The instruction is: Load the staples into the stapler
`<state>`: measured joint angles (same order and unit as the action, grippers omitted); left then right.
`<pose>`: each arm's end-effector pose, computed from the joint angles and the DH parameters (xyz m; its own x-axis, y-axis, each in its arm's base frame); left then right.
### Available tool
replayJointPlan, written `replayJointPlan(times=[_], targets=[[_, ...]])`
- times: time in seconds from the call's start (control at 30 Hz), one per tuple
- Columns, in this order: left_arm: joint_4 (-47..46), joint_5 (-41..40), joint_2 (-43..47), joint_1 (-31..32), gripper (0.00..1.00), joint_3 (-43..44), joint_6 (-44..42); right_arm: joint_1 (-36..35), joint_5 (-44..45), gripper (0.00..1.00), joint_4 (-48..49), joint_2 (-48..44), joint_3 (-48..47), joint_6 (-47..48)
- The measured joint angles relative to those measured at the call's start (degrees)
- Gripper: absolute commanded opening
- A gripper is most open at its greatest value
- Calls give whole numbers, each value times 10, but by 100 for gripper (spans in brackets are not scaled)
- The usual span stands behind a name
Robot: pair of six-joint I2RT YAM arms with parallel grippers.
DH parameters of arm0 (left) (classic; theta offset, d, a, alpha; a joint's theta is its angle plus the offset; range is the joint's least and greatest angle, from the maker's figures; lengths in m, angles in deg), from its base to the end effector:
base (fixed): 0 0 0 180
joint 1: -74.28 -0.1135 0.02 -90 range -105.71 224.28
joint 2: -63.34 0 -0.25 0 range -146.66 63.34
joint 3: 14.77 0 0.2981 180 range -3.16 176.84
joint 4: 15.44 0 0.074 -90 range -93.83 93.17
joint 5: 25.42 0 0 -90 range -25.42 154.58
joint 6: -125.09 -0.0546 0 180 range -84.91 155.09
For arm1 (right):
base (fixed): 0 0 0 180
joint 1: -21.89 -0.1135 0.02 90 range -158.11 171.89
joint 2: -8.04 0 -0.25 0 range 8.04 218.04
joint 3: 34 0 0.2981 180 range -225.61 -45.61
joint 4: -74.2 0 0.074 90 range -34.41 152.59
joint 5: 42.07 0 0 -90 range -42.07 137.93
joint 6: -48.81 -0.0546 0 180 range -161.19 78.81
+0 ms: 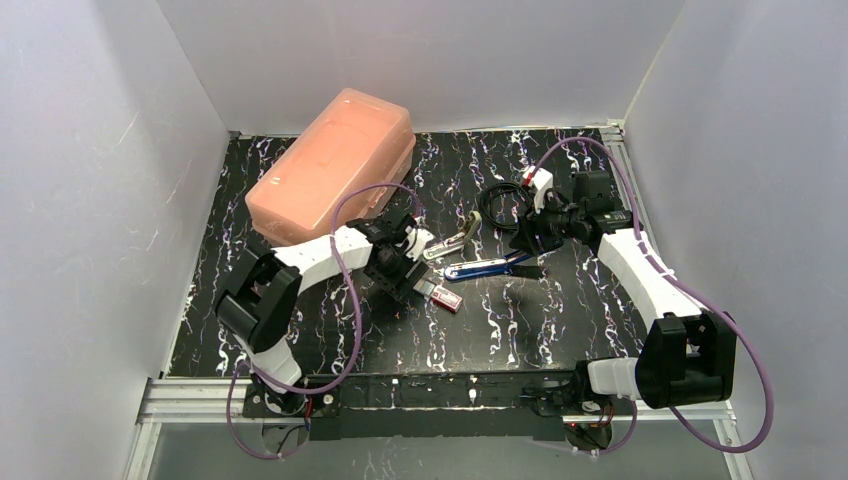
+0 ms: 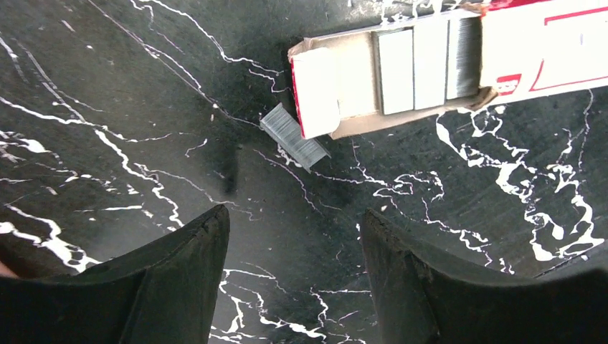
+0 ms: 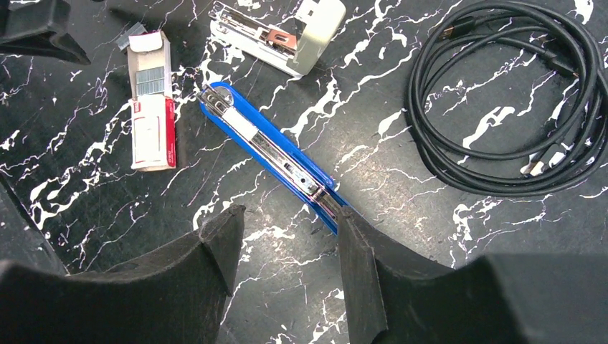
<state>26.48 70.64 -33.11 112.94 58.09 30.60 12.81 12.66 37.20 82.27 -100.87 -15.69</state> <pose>0.2888 -0.2384 0.1259 -0.6571 0.6254 -0.4208 0.7090 0.7024 -0.0633 0.3233 0.0836 0.2330 -0.3922 -0.4186 -0.8191 -0.7815 0.6214 0.0566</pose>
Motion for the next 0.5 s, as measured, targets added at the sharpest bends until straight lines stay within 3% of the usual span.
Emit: replayJointPlan(times=[0.5], targets=[[4,-20,-71,3,55,55,72,0,4,58,3,0,10,3]])
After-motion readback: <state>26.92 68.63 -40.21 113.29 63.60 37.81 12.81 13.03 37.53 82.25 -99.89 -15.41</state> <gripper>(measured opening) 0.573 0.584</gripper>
